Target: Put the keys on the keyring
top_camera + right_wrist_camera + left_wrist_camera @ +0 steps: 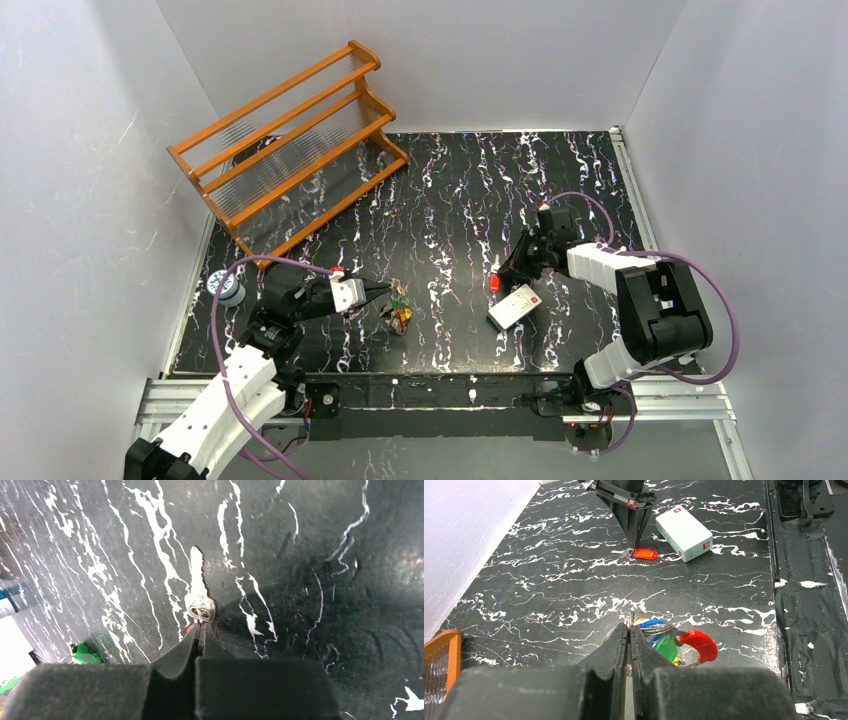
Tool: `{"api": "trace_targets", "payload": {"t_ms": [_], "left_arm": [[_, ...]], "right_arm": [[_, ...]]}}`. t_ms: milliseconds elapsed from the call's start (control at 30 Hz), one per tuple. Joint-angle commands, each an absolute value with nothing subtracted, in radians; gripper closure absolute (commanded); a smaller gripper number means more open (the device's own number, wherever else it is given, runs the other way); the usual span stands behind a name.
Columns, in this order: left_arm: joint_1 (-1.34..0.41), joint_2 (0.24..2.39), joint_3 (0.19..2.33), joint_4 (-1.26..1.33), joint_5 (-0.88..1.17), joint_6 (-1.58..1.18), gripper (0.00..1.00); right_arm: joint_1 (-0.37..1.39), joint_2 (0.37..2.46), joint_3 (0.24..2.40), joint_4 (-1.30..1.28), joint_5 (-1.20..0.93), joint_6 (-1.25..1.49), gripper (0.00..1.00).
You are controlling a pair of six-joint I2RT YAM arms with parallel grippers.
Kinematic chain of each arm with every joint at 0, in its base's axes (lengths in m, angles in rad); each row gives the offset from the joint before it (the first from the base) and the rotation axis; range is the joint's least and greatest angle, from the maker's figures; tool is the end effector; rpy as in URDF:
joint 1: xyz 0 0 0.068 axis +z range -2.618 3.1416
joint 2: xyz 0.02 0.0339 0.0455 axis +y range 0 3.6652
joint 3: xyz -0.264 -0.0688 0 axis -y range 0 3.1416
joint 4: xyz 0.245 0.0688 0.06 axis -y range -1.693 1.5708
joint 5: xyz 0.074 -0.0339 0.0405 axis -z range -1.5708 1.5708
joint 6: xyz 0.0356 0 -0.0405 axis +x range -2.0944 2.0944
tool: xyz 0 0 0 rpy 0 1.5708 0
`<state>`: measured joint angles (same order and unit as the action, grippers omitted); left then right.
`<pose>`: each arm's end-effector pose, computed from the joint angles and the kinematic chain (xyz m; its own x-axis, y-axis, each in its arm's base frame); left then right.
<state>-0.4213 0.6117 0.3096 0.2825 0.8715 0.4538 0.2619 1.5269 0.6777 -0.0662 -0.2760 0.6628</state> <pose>0.1280 -0.0872 0.2476 0.4054 0.1275 -0.9052 0.8720 0.2432 0.4248 0.2692 0.0822 0.1471 -0.8556 0.3836 -0.3475 0.1484 0.8250 0.5453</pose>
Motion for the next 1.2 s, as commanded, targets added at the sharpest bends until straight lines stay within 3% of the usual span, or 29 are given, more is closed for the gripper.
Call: {"api": "trace_targets", "payload": {"t_ms": [0,400,567,700,800,1167], "left_arm": [[-0.425,0.604,0.354,0.295,0.878,0.468,1.00],[-0.425,0.609,0.354,0.295,0.882,0.466,1.00],[-0.425,0.608,0.354,0.294,0.883,0.465,1.00],[-0.425,0.609,0.355,0.294,0.885,0.465,1.00],[-0.425,0.609,0.356,0.295,0.886,0.465,1.00],[-0.425,0.613,0.357,0.295,0.887,0.463,1.00]], "right_arm": [[0.259,1.501,0.749,-0.085,-0.289,0.589,0.99],[0.308,1.431,0.836,-0.112,-0.356,0.457,0.99],[0.333,1.435,0.840,-0.150,-0.264,0.457,0.98],[0.333,1.447,0.832,-0.171,-0.213,0.461,0.66],[0.332,1.457,0.833,-0.182,-0.190,0.463,0.52],[0.357,1.528,0.856,-0.218,-0.125,0.479,0.51]]}}
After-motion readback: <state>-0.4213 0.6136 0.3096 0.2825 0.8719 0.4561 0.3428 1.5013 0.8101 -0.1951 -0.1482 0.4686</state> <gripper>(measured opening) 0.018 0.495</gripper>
